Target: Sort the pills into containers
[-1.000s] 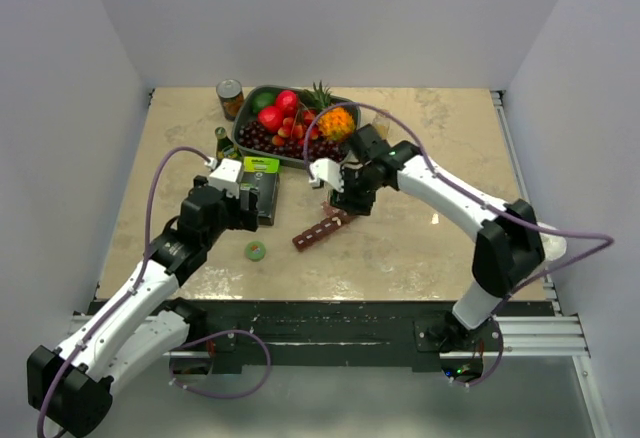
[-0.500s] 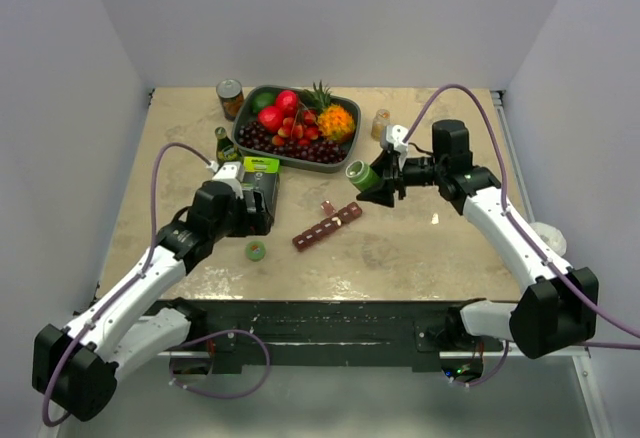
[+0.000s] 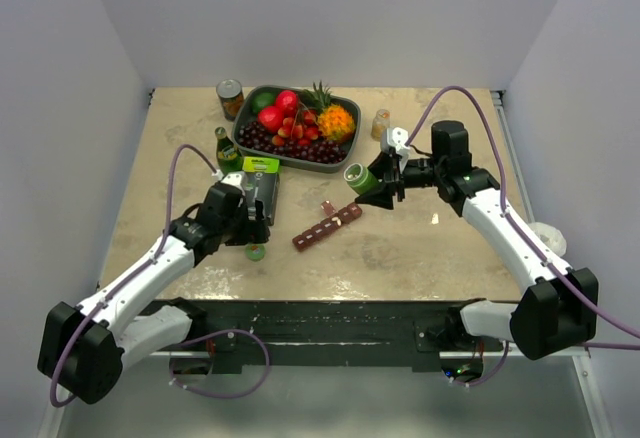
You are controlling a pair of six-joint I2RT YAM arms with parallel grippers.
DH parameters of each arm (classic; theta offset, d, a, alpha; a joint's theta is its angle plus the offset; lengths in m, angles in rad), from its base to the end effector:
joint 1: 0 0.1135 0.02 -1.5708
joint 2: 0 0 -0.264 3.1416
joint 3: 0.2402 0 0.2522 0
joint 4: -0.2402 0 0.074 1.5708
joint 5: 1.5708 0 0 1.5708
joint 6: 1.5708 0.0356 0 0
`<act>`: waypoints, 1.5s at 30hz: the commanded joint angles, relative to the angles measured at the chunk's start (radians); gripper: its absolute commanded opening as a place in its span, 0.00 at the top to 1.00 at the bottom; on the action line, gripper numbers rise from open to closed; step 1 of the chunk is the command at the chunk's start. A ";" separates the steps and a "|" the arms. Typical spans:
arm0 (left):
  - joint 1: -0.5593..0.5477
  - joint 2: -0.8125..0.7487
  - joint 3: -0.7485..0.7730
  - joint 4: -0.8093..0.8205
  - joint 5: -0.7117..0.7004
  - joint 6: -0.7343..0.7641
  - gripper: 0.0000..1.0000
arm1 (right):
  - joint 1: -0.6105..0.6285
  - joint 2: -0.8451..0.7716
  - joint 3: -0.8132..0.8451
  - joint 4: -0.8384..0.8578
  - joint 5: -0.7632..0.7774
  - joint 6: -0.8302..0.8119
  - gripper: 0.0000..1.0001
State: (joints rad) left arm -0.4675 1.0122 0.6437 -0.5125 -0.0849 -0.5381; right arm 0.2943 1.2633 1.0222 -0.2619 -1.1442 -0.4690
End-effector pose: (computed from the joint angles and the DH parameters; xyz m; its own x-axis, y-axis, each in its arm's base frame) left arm 0.1798 -0.0874 0.2207 -0.7967 -0.1698 -0.5800 -0.0087 0.9628 -0.2700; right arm 0.2490 0.1093 0.3221 -0.0123 -0.1991 -0.9799 -0.9965 0.0837 -0.0045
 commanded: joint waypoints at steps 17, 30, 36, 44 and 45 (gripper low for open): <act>-0.008 0.051 -0.012 0.048 -0.030 0.044 0.02 | -0.020 0.011 0.022 0.001 -0.017 -0.056 1.00; -0.013 0.081 -0.012 0.054 -0.021 0.052 0.02 | -0.018 0.027 0.026 -0.019 -0.014 -0.074 1.00; -0.022 0.106 -0.012 0.054 -0.030 0.049 0.02 | -0.020 0.030 0.029 -0.026 -0.012 -0.083 1.00; -0.036 0.169 -0.010 0.045 -0.042 0.035 0.06 | -0.020 0.024 0.029 -0.031 -0.011 -0.091 1.00; -0.040 0.180 -0.010 0.036 -0.050 0.030 0.07 | -0.020 0.024 0.029 -0.033 -0.011 -0.091 1.00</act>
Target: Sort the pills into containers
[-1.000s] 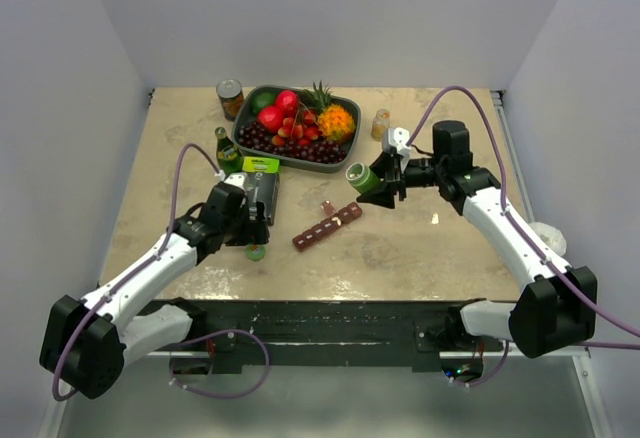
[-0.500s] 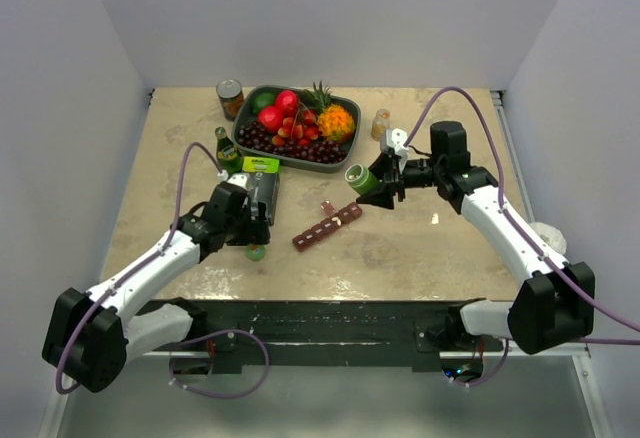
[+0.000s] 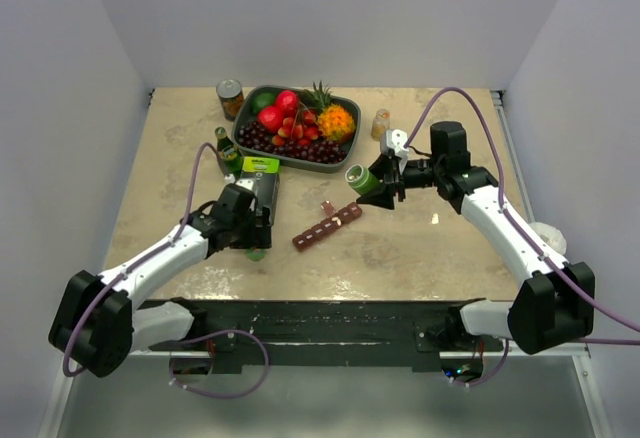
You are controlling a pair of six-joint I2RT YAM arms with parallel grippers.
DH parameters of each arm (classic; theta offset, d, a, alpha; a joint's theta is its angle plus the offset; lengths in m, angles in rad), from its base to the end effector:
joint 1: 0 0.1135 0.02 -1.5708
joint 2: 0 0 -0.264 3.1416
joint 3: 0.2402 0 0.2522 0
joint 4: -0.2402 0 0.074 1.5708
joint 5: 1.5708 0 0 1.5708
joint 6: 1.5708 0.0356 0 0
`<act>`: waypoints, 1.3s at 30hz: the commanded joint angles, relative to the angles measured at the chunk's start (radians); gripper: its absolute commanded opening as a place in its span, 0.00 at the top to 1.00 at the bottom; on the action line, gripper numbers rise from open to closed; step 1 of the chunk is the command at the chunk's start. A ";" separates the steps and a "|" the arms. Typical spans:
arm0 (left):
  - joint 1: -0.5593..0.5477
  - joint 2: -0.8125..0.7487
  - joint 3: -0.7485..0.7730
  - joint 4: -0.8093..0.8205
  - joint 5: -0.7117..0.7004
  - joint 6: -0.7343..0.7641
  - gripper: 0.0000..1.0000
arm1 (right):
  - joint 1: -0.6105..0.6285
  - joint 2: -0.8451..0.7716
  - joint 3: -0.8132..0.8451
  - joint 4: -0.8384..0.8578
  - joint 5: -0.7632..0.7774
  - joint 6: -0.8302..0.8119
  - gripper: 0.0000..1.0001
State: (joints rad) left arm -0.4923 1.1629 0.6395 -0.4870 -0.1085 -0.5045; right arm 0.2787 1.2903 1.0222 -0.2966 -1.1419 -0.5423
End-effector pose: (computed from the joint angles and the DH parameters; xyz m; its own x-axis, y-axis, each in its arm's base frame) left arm 0.1918 -0.0985 0.1927 -0.8561 -0.0861 -0.5096 0.0061 0.9843 -0.1766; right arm 0.2546 0.1065 0.3126 -0.0005 -0.2234 -0.9747 -0.9962 0.0855 -0.0191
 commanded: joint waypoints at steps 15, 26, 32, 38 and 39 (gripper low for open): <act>-0.061 0.150 0.002 -0.002 -0.051 -0.020 0.31 | -0.006 -0.002 0.027 0.001 -0.013 -0.021 1.00; -0.100 0.207 0.015 -0.008 -0.117 -0.031 0.33 | -0.004 0.000 0.026 0.002 -0.012 -0.024 1.00; -0.106 0.207 0.031 -0.009 -0.122 -0.025 0.43 | -0.004 0.003 0.022 0.004 -0.009 -0.024 1.00; -0.106 0.152 0.049 -0.022 -0.088 -0.009 0.70 | -0.004 0.003 0.021 0.002 -0.007 -0.027 1.00; -0.106 0.137 0.051 -0.025 -0.074 -0.003 0.74 | -0.004 0.004 0.021 0.002 -0.005 -0.028 1.00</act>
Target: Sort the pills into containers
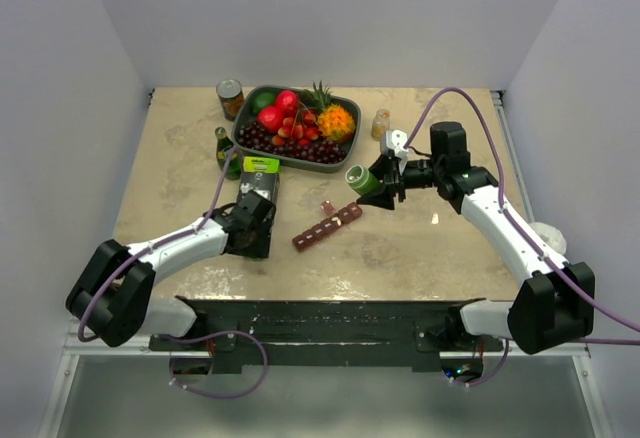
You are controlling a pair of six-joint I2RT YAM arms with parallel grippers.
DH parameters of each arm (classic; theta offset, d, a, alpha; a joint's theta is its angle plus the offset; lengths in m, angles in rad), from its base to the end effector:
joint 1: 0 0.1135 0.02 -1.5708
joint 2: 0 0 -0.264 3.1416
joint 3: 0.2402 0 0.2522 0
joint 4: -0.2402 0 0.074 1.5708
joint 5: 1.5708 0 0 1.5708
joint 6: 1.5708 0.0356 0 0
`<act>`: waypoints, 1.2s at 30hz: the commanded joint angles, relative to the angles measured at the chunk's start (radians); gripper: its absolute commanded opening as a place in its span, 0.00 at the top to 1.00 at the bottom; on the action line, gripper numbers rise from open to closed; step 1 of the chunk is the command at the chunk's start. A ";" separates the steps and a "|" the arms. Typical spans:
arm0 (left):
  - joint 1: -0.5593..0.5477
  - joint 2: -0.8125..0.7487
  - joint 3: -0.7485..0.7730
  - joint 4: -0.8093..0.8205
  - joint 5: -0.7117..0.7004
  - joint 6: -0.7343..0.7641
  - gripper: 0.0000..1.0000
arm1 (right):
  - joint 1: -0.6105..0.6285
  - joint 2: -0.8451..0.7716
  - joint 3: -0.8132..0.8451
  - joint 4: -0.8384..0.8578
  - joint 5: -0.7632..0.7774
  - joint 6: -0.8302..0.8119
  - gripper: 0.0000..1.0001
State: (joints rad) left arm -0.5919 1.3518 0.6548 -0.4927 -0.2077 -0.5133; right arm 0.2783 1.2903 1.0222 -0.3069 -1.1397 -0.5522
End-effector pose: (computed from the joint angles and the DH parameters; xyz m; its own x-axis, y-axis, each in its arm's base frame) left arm 0.1945 -0.1219 0.1589 -0.9079 0.0314 -0.4180 0.0419 0.9990 -0.0159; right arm 0.2542 0.1063 0.3118 -0.0004 -0.2281 -0.9736 -0.9962 0.0854 -0.0196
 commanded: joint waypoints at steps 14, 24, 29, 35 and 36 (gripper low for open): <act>-0.003 -0.293 0.141 0.152 0.470 0.015 0.93 | -0.004 0.014 0.015 0.008 0.005 -0.037 1.00; -0.005 -0.362 0.187 0.385 0.583 -0.053 0.95 | -0.005 0.020 0.013 -0.012 0.009 -0.064 1.00; -0.005 -0.353 0.221 0.443 0.613 -0.074 0.96 | -0.002 0.021 0.013 -0.032 0.024 -0.095 1.00; 0.010 -0.264 0.279 0.477 0.679 -0.123 0.98 | 0.001 0.024 0.027 -0.074 0.067 -0.144 1.00; 0.015 -0.251 0.302 0.477 0.701 -0.137 0.98 | 0.002 0.021 0.027 -0.075 0.072 -0.149 1.00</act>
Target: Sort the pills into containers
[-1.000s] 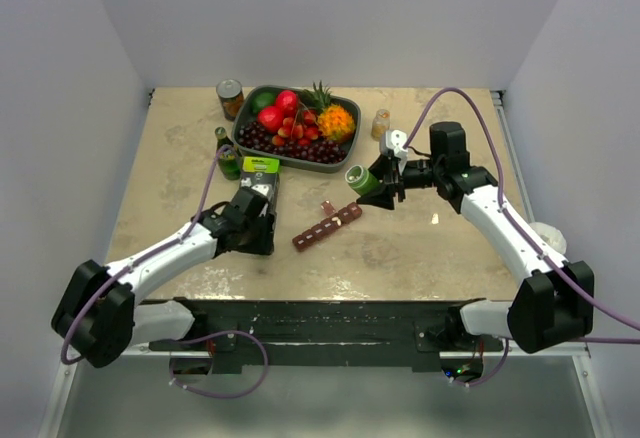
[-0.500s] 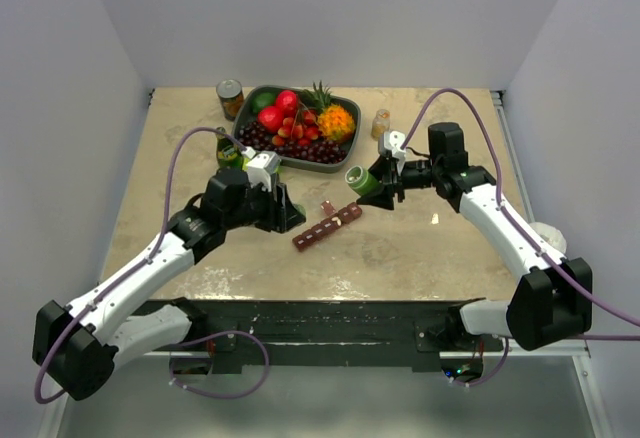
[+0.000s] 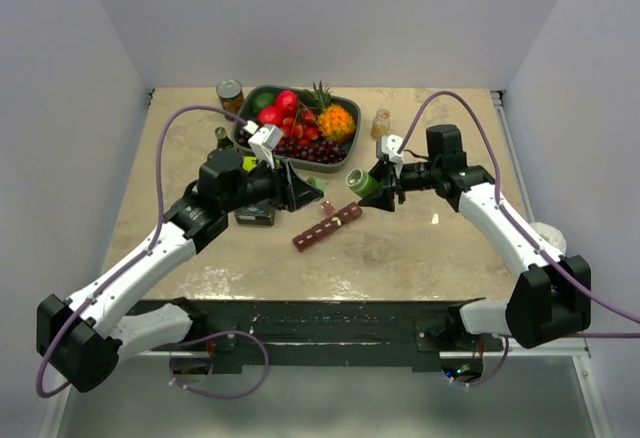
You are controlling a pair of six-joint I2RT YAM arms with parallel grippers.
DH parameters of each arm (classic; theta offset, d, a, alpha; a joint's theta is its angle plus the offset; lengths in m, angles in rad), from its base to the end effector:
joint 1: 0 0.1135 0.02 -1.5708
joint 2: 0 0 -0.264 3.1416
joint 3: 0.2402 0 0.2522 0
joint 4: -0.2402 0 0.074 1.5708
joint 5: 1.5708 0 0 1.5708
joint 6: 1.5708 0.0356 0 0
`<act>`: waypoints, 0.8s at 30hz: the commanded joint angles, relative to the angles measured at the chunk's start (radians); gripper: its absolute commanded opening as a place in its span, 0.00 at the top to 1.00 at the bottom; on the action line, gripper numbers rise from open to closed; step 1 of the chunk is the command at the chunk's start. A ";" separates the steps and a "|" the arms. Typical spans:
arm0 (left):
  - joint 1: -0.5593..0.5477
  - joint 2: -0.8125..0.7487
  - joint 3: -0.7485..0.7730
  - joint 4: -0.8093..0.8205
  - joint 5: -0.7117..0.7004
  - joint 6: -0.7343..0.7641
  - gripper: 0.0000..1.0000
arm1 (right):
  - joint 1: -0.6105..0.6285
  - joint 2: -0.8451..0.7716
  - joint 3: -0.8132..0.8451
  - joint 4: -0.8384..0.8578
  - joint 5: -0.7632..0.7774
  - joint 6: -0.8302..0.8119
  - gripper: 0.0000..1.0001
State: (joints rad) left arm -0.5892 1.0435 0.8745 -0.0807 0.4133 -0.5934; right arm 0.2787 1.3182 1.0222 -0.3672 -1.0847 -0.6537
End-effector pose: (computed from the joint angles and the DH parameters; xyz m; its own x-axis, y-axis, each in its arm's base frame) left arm 0.1933 -0.1464 0.3332 -0.6358 -0.1910 -0.7478 0.5753 0.5287 -0.6241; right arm 0.2579 0.1065 0.2993 0.0156 -0.2910 -0.9566 -0.9937 0.1014 -0.0471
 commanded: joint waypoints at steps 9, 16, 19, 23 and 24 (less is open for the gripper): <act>0.022 0.242 0.231 0.065 0.171 -0.094 0.99 | 0.022 -0.014 0.027 -0.024 0.043 -0.063 1.00; 0.017 0.329 0.262 0.140 0.249 -0.128 0.99 | 0.036 -0.017 0.029 -0.019 0.054 -0.055 1.00; 0.009 0.357 0.268 0.150 0.266 -0.132 0.99 | 0.045 -0.019 0.030 -0.013 0.058 -0.044 1.00; 0.000 0.375 0.273 0.157 0.282 -0.137 0.99 | 0.057 -0.016 0.029 -0.007 0.072 -0.035 1.00; -0.006 0.377 0.273 0.165 0.285 -0.138 0.99 | 0.059 -0.016 0.029 -0.006 0.077 -0.032 1.00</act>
State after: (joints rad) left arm -0.5793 1.4128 1.0958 0.0158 0.6453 -0.7013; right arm 0.3252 1.3209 1.0222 -0.4042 -1.0107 -0.6952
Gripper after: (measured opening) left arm 0.566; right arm 0.545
